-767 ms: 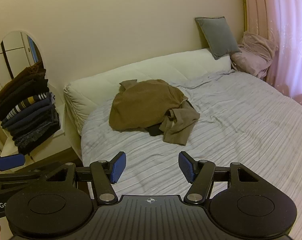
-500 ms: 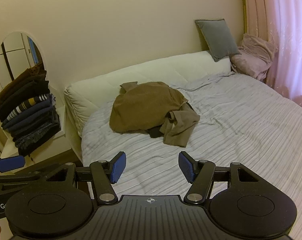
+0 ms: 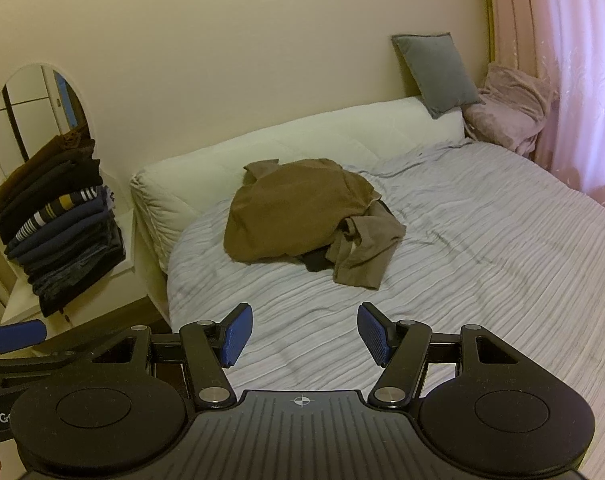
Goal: Fold clothes
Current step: 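Move both grippers toward the crumpled olive-brown shirt on the bed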
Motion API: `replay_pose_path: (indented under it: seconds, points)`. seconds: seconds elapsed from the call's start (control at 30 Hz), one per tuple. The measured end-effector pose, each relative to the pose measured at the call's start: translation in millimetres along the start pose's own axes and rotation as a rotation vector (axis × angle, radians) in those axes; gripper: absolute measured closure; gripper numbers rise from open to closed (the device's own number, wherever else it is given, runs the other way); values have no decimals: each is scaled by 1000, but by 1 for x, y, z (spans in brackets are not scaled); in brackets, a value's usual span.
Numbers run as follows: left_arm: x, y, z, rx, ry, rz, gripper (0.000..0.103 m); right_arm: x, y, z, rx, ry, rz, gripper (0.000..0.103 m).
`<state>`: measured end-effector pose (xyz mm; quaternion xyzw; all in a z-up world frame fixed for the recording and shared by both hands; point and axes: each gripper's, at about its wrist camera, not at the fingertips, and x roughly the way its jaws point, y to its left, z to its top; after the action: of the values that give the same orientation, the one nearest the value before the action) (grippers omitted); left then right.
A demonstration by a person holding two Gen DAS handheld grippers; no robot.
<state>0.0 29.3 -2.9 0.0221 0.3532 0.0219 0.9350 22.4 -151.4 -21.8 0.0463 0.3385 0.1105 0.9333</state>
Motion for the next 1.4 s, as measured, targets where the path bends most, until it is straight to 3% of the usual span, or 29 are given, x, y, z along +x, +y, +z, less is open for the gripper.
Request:
replay_pose_path:
  seconds: [0.43,0.8,1.2,1.4]
  points:
    - [32,15,13,-1,31,-14,28,32,4,8,12,16,0,41]
    - [120,23,43,34,131,-80,29,97,-28,11,110,75,-43,41]
    - [227,50,87,74,227,-133,29,198,-51,33,234,183,-45,41]
    - [272,60,121,93,231,-177,29,241,-55,52,295,200,-79,41]
